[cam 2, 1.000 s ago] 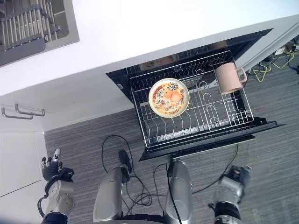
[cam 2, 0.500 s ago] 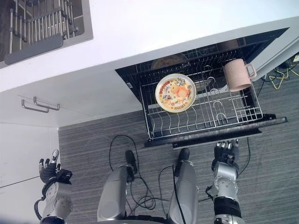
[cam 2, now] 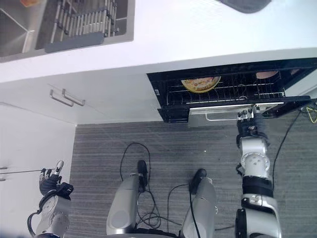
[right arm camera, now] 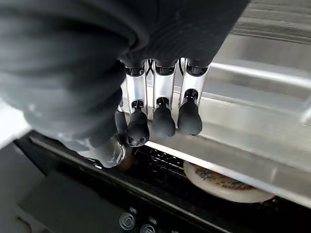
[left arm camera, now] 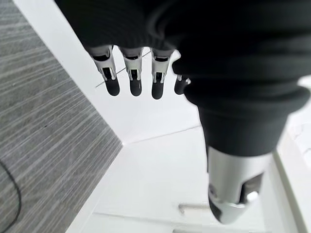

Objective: Place the dishes in the dishwasher.

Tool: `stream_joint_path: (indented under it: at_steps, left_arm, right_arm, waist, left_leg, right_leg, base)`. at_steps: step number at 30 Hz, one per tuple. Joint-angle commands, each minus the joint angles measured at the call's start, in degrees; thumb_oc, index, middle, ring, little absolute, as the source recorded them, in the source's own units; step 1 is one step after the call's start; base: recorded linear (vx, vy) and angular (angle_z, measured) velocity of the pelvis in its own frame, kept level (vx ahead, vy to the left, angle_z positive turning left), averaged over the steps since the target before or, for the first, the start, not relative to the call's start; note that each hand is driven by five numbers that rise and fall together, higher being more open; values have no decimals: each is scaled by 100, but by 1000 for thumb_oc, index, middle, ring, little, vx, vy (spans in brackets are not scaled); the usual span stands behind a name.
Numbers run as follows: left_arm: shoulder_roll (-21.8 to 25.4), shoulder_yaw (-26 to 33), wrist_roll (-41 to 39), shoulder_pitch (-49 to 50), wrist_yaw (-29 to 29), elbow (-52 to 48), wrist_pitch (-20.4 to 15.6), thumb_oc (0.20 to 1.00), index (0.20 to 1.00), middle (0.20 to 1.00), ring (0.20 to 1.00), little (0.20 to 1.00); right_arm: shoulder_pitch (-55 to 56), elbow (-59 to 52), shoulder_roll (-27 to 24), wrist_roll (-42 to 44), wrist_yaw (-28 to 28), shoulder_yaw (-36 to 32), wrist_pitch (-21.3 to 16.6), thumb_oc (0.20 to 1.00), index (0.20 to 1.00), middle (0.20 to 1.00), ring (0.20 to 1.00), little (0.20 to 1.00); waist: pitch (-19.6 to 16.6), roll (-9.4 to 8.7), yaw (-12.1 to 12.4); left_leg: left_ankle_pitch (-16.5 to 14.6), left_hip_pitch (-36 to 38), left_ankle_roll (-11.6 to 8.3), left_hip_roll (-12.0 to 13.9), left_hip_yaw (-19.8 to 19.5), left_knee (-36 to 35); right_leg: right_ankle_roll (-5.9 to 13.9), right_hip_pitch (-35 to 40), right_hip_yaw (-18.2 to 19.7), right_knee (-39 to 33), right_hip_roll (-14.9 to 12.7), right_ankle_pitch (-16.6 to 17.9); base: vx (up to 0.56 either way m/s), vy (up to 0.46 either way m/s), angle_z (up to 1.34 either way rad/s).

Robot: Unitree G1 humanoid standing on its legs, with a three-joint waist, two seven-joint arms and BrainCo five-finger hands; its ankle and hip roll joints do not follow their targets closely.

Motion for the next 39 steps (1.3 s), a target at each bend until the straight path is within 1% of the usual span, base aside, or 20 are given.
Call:
stream_joint_path:
  at_steps: [1, 6, 10, 13, 17, 21, 23, 24, 26, 27, 28, 29, 31, 32, 33, 34, 36, 37, 38, 39]
  left_arm:
    - [631, -154, 119, 261, -60, 9, -109, 1000, 1000, 1000, 1000, 1000]
    - [763, -265, -78, 281, -132, 196, -116, 1000, 1000, 1000, 1000, 1000]
    - [984, -336, -175, 437, -99, 297, -84, 1000, 1000, 1000, 1000, 1000]
    - [1095, -248, -232, 605, -244, 399, -46, 1000, 1000, 1000, 1000, 1000]
    - [1028, -203, -189, 712, -481, 474, -187, 1000, 1000, 1000, 1000, 1000]
    - [936, -245, -74, 716, -594, 355, -250, 1000, 1000, 1000, 1000, 1000]
    - [875, -213, -36, 675, -560, 337, -246, 1000, 1000, 1000, 1000, 1000]
    - [778, -138, 31, 657, -514, 304, -228, 1000, 1000, 1000, 1000, 1000]
    - [665, -71, 84, 636, -410, 313, -254, 1000, 1000, 1000, 1000, 1000]
    - [565, -63, 126, 612, -381, 363, -330, 1000, 1000, 1000, 1000, 1000]
    - [367, -108, 432, 538, -264, 403, -517, 1000, 1000, 1000, 1000, 1000]
    - [276, -276, 825, 495, -87, 318, -650, 1000, 1000, 1000, 1000, 1000]
    - [178, -443, 999, 532, 94, 395, -866, 1000, 1000, 1000, 1000, 1000]
    - [147, -464, 1001, 569, 152, 466, -785, 1000, 1000, 1000, 1000, 1000]
    - [77, -518, 925, 609, -194, 750, -543, 1000, 1000, 1000, 1000, 1000]
    - [-59, -594, 593, 611, -860, 1132, -514, 1000, 1000, 1000, 1000, 1000]
    - [-197, -643, 231, 472, -1876, 1475, -92, 1000, 1000, 1000, 1000, 1000]
    - [-263, -723, 586, 370, -2297, 1677, 105, 1000, 1000, 1000, 1000, 1000]
    - [-280, -787, 565, 330, -2339, 1772, 63, 1000, 1000, 1000, 1000, 1000]
    - [-359, -762, 302, 173, -2435, 2032, 204, 1000, 1000, 1000, 1000, 1000]
  right_arm:
    - [-1007, 261, -403, -285, 212, 173, 258, 200, 200, 200, 200, 200]
    - [-2118, 1561, -1254, -687, 66, 498, 282, 200, 200, 200, 200, 200]
    - [-3286, 2556, -2158, -1003, -106, 1028, -40, 200, 200, 200, 200, 200]
    - [-3720, 3090, -2585, -830, -46, 1314, 156, 200, 200, 200, 200, 200]
    - [-3698, 3341, -2708, -740, 26, 1336, 347, 200, 200, 200, 200, 200]
    - [-3214, 3134, -2461, -806, 428, 1019, 236, 200, 200, 200, 200, 200]
    - [-2641, 2443, -2054, -1068, 823, 853, 231, 200, 200, 200, 200, 200]
    - [-1723, 1275, -1442, -1095, 1059, 685, 135, 200, 200, 200, 200, 200]
    - [-613, 24, -658, -992, 1046, 526, -66, 200, 200, 200, 200, 200]
    - [-40, -588, -191, -988, 1037, 545, -230, 200, 200, 200, 200, 200]
    - [956, -1482, 630, -1648, 1093, 906, -717, 200, 200, 200, 200, 200]
    - [1638, -1760, 1074, -2243, 1334, 1251, -1001, 200, 200, 200, 200, 200]
    - [1958, -1375, 1256, -2968, 1576, 1544, -1299, 200, 200, 200, 200, 200]
    - [2055, -1233, 1270, -3457, 1578, 1654, -1509, 200, 200, 200, 200, 200]
    - [2195, -998, 1128, -3833, 1537, 1885, -1807, 200, 200, 200, 200, 200]
    - [2460, -902, 1046, -4638, 1539, 2009, -2133, 200, 200, 200, 200, 200]
    - [2719, -909, 925, -4919, 1499, 2000, -2086, 200, 200, 200, 200, 200]
    - [2863, -759, 892, -4974, 1492, 1908, -2001, 200, 200, 200, 200, 200]
    - [2936, -661, 866, -5046, 1461, 1878, -1935, 200, 200, 200, 200, 200]
    - [3002, -341, 889, -5119, 1309, 1835, -1816, 200, 200, 200, 200, 200]
  waist:
    - [-415, 15, 268]
    - [-524, 190, 582]
    - [-522, 272, 913]
    - [-474, 270, 1093]
    - [-454, 261, 1131]
    - [-419, 211, 1081]
    - [-388, 152, 981]
    - [-351, 43, 814]
    - [-333, -41, 631]
    - [-310, -94, 497]
    - [-271, -174, 244]
    - [-253, -226, 53]
    - [-310, -246, -62]
    - [-347, -248, -96]
    - [-463, -269, -182]
    - [-577, -308, -374]
    - [-656, -441, -635]
    - [-709, -552, -770]
    - [-736, -576, -818]
    - [-838, -638, -893]
  left_leg:
    - [191, 69, -243, 285, -7, -39]
    - [173, 104, -327, 244, -88, -10]
    - [304, 26, -391, 222, -223, 45]
    - [410, -132, -425, 230, -313, 129]
    - [500, -131, -436, 255, -321, 64]
    - [552, -60, -452, 308, -306, -22]
    - [583, -12, -443, 352, -268, -86]
    - [622, 50, -433, 437, -203, -180]
    - [802, 79, -354, 536, -131, -350]
    - [832, 116, -351, 581, -117, -413]
    - [877, 189, -327, 653, -100, -524]
    - [931, 256, -322, 716, -103, -642]
    - [1093, 519, -391, 833, -96, -1083]
    - [1193, 663, -434, 886, -56, -1307]
    - [1448, 921, -524, 976, 112, -1826]
    - [1560, 1155, -553, 995, 523, -2019]
    - [1145, 1302, -393, 871, 1096, -1610]
    - [692, 1416, -352, 709, 1276, -1170]
    - [585, 1424, -331, 656, 1332, -963]
    - [357, 1631, -276, 459, 1498, -1106]
  right_leg:
    - [442, 461, 118, -95, -549, 1]
    - [462, 558, -52, 450, -860, -455]
    - [435, 662, -332, 816, -1128, -671]
    - [446, 653, -429, 1055, -1301, -791]
    - [458, 734, -476, 1043, -1324, -809]
    - [489, 879, -510, 828, -1245, -715]
    - [501, 927, -509, 657, -1135, -620]
    - [514, 952, -460, 441, -979, -509]
    - [461, 933, -428, 181, -780, -282]
    - [458, 933, -352, 65, -657, -238]
    - [433, 929, -184, -114, -417, -187]
    - [396, 925, -38, -287, -193, -131]
    - [313, 1055, 28, -667, 152, -64]
    - [283, 1195, -2, -929, 313, -28]
    - [282, 1475, -32, -1585, 619, 141]
    - [254, 1856, -165, -2305, 829, 349]
    - [252, 2044, -398, -2626, 699, 586]
    - [332, 2142, -428, -2680, 579, 589]
    - [349, 2196, -462, -2756, 565, 652]
    - [513, 2328, -527, -2942, 492, 842]
  base:
    - [58, 13, 27]
    - [99, -24, 43]
    - [12, -62, 48]
    - [-24, -84, 43]
    - [-12, -5, 16]
    - [-11, 22, 3]
    - [-29, 32, -7]
    - [-45, 12, -21]
    - [-134, 34, -23]
    - [-183, 62, -34]
    - [-157, 43, -41]
    - [-151, 41, -51]
    - [-22, 39, -107]
    - [55, 92, -134]
    - [14, 141, -90]
    - [-64, 145, -28]
    - [-136, 84, 13]
    - [-136, 82, 48]
    - [-123, 217, 73]
    - [-61, 317, 64]
